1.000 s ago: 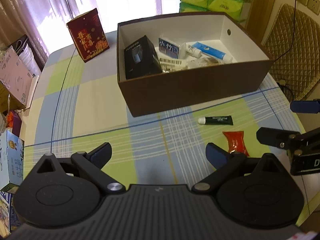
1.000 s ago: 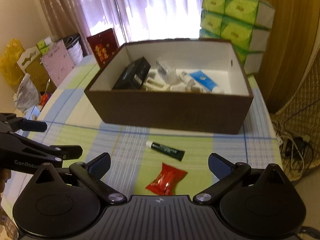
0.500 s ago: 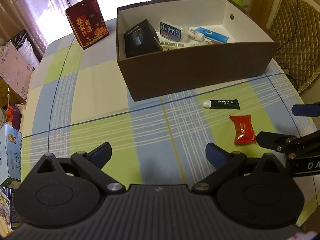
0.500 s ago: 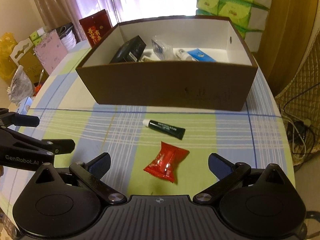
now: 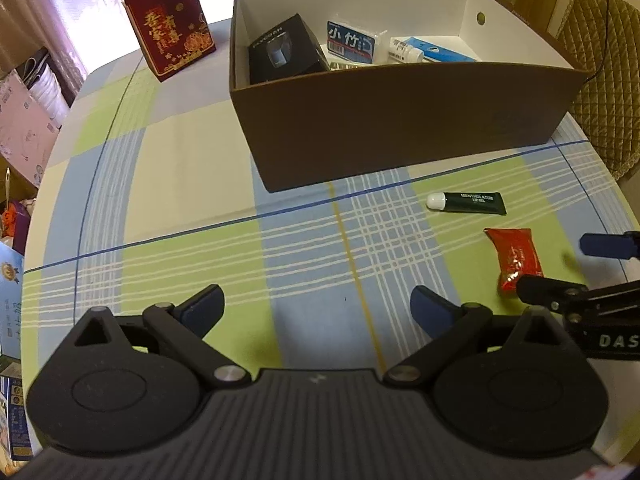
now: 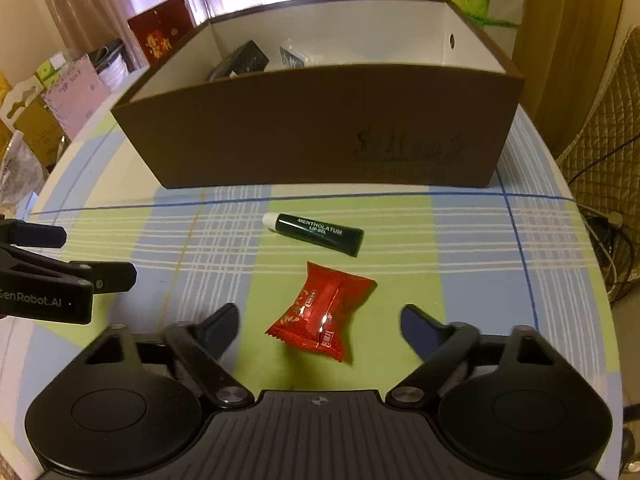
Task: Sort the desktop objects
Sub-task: 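Grasp the red snack packet with the right tool while the left tool grasps the green lip gel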
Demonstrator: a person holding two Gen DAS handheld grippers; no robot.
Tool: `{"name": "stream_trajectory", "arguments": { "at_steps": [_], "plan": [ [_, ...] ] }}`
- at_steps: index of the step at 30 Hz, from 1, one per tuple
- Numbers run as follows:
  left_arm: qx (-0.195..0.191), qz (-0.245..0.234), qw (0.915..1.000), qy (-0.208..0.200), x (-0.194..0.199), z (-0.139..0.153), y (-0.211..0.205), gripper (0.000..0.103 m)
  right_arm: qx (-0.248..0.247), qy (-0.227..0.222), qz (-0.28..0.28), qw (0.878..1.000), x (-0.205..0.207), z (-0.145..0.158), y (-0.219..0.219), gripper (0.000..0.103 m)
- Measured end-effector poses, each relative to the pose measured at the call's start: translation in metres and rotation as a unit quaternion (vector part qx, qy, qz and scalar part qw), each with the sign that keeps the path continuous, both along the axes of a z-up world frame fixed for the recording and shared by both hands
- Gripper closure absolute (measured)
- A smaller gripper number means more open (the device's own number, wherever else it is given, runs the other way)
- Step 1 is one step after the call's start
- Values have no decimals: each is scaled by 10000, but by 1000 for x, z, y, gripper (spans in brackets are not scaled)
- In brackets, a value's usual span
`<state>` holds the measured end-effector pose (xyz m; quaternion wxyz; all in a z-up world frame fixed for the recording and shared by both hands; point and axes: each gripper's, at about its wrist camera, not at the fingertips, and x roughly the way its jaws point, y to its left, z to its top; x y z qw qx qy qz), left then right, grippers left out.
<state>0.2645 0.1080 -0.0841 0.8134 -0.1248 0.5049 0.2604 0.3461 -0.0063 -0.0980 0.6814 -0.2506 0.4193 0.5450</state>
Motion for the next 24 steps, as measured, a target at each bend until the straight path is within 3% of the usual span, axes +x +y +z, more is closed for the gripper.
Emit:
{"name": "stream_trajectory", "arguments": {
  "at_steps": [8,11,15,24],
  "plan": [
    [-58,-123,9999,43,15,-13,9,5,-180,57,-9,9998,5,-18,14,52],
    [-87,-245,9997,37,23,-17,9,6,-253,94,24,9996,7,-23,14,70],
    [-159,-454,9988,2,35,-22,6,8,-244,16,-49,9997,16,-22,9,73],
    [-342,-1010,9939,-276,73,-34,-22,9,-192,-24,-894,9958,73,-16,-16,73]
  ]
}}
